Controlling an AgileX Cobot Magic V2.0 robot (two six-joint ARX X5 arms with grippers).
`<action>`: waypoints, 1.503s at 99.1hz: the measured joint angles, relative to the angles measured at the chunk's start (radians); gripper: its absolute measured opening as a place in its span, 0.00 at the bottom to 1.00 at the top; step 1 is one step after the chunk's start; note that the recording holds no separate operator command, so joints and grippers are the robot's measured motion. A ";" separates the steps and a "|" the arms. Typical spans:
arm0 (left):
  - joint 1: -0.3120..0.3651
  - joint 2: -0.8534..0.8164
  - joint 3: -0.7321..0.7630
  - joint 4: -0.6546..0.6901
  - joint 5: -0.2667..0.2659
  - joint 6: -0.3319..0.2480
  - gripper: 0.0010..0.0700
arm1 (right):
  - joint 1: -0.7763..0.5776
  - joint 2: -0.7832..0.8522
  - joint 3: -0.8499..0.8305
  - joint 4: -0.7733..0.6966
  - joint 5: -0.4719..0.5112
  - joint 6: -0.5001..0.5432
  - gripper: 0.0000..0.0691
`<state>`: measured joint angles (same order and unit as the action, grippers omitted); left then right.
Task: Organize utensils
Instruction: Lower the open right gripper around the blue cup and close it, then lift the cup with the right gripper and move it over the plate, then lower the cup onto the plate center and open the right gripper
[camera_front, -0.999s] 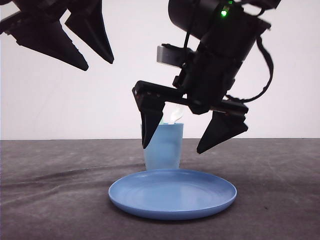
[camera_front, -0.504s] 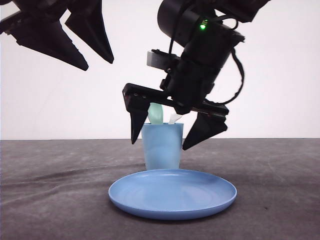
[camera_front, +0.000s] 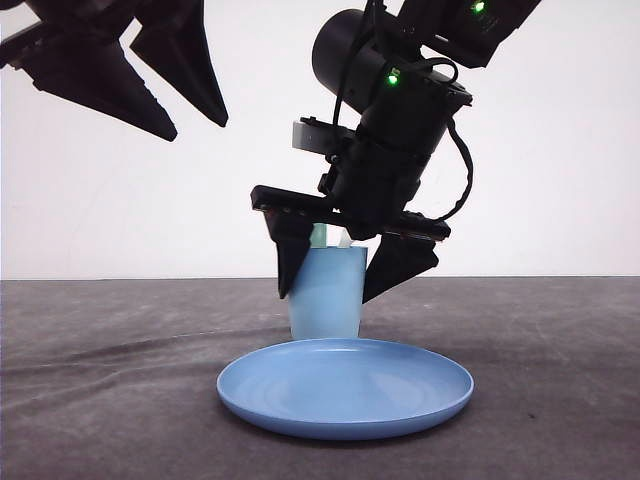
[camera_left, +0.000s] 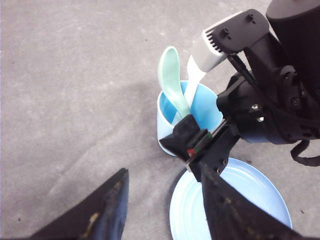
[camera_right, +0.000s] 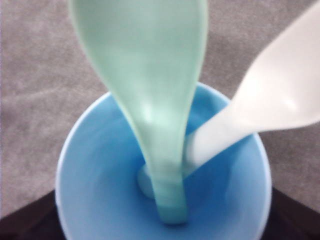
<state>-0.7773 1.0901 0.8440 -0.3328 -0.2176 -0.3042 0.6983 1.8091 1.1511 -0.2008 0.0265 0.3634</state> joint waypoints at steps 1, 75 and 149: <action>0.000 0.000 0.000 0.000 0.000 0.000 0.38 | 0.000 0.000 0.000 0.000 0.000 0.000 0.69; 0.000 0.000 0.000 0.000 0.000 0.000 0.38 | 0.058 -0.422 0.013 -0.316 0.004 -0.129 0.61; 0.000 0.000 0.000 -0.001 0.000 0.000 0.38 | 0.179 -0.451 -0.365 -0.061 0.075 -0.100 0.61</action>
<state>-0.7773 1.0901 0.8440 -0.3336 -0.2176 -0.3038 0.8768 1.3579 0.7860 -0.2615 0.1013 0.2634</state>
